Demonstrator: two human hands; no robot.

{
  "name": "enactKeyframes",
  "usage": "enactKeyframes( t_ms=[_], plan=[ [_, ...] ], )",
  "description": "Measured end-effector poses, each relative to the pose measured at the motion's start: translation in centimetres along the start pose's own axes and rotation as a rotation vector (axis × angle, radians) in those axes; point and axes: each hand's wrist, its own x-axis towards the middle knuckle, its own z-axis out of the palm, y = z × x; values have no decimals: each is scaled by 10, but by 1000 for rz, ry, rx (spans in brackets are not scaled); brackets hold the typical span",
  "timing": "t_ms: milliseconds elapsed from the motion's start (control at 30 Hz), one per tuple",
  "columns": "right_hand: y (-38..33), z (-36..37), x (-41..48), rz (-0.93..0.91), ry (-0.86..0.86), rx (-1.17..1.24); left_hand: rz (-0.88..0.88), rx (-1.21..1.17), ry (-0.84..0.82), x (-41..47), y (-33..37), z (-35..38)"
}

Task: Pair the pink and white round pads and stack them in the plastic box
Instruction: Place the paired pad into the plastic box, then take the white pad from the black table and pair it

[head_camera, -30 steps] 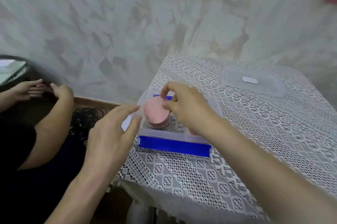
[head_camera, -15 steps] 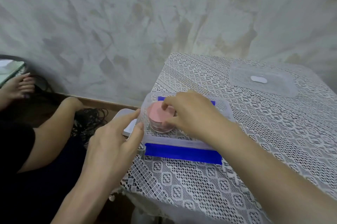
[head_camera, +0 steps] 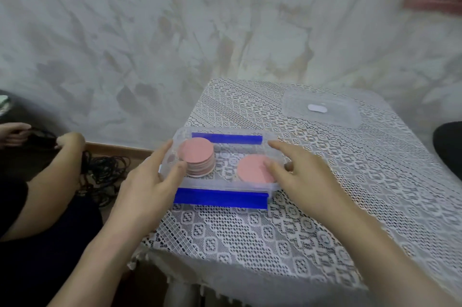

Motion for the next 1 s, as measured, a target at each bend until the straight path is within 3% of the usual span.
enactKeyframes(
  t_ms=[367, 500, 667, 867, 1000],
  plan=[
    [67, -54, -37, 137, 134, -21, 110, -38, -91, -29, 63, 67],
    [87, -63, -46, 142, 107, 26, 136, 3, -99, -35, 72, 81],
    [80, -71, -43, 44, 70, -235, 188, 277, -60, -32, 79, 73],
    [79, -81, -42, -78, 72, -489, 430, 460, 98, -36, 104, 74],
    [82, -93, -44, -119, 73, -583, 533, 531, 58, -34, 143, 95]
  ],
)
